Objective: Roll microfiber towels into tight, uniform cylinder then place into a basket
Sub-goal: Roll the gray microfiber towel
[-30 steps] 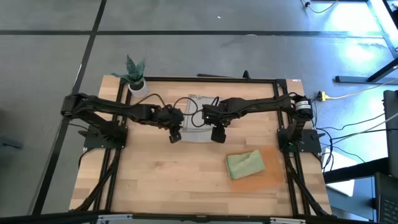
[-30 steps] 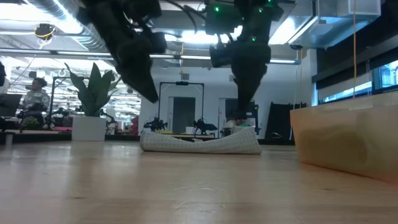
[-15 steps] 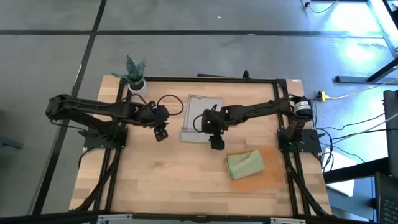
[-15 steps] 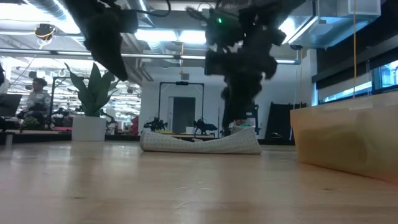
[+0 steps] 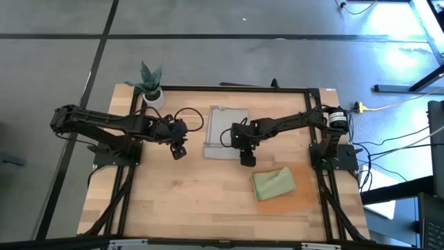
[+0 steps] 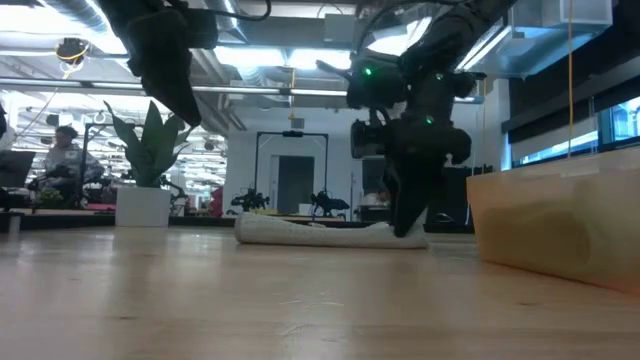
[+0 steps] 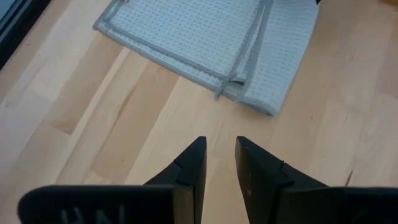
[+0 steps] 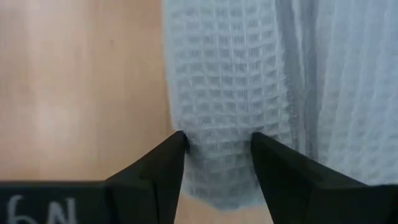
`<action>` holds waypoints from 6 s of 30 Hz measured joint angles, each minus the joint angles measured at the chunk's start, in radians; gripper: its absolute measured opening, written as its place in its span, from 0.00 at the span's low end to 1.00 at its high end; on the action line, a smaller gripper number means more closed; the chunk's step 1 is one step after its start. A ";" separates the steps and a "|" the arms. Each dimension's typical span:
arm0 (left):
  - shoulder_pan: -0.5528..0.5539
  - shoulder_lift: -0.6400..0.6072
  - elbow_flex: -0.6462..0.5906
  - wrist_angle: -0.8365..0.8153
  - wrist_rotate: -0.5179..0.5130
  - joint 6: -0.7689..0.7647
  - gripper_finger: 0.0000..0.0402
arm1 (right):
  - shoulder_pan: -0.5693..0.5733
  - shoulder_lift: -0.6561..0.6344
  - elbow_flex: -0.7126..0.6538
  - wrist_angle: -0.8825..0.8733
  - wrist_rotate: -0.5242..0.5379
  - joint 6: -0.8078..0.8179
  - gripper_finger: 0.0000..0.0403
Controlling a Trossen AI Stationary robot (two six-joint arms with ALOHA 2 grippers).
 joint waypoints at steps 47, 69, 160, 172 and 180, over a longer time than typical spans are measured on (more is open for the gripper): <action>0.000 0.000 0.000 0.002 -0.019 -0.016 0.19 | 0.131 0.002 -0.026 0.133 0.170 -0.221 0.29; 0.000 0.000 0.000 0.002 -0.031 -0.015 0.19 | 0.126 0.001 0.141 0.046 0.158 -0.123 0.19; -0.196 0.385 0.000 0.299 0.098 0.317 0.19 | -0.229 0.134 0.272 -0.176 -0.358 0.363 0.02; -0.195 0.385 0.000 0.299 0.098 0.317 0.19 | -0.248 0.134 0.251 -0.160 -0.242 0.384 0.07; -0.195 0.385 0.000 0.299 0.098 0.317 0.19 | -0.247 0.134 0.251 -0.159 -0.211 0.371 0.15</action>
